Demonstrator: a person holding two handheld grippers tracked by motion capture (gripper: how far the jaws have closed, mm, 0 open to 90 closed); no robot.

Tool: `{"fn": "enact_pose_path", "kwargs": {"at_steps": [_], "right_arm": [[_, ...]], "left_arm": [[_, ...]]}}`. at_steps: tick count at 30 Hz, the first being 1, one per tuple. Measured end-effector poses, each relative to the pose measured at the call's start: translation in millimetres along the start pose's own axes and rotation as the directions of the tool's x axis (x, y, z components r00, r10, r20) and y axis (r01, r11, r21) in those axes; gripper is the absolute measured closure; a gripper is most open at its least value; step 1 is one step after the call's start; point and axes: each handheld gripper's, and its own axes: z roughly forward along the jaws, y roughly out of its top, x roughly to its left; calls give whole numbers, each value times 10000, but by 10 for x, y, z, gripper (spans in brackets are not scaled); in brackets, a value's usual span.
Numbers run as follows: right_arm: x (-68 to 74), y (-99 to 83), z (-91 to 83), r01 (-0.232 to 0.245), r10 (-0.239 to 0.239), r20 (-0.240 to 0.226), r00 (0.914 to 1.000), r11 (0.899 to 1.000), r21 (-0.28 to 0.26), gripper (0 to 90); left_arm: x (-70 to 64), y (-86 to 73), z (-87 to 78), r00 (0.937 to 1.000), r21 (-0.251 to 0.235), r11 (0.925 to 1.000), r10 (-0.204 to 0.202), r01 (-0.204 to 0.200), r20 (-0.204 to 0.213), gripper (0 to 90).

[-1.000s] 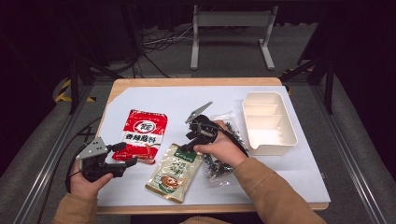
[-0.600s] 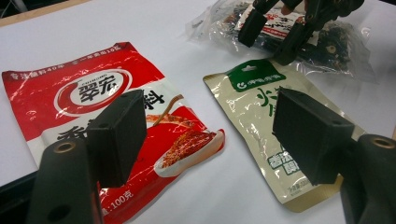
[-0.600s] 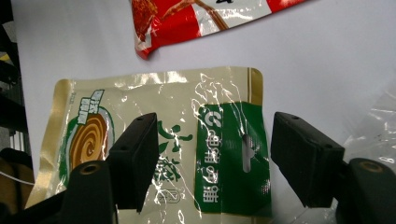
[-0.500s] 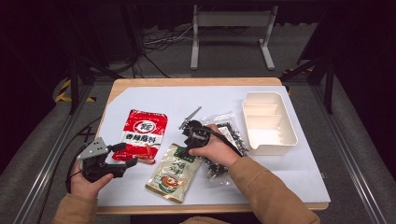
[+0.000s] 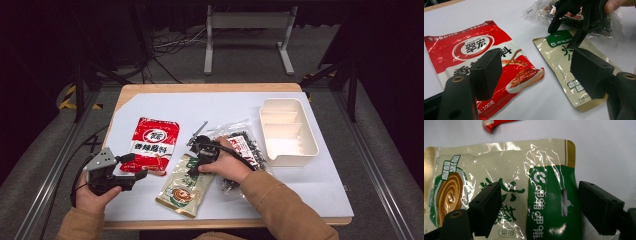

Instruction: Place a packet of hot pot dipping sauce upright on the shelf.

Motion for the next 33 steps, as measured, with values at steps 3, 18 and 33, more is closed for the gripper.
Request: {"fn": "enact_pose_path", "kwargs": {"at_steps": [3, 18, 33], "right_arm": [[35, -6, 10, 57, -56, 212, 9998, 10000, -23, 200], [178, 25, 40, 734, -790, 1513, 9853, 9964, 422, 412], [242, 93, 11, 1490, -1552, 700, 9854, 9850, 868, 749]], "left_arm": [[3, 2, 6, 10000, 55, 10000, 59, -59, 20, 260], [-29, 9, 63, 9999, 242, 9997, 102, -105, 120, 255], [-9, 5, 51, 9999, 176, 9998, 109, -110, 59, 252]]}}
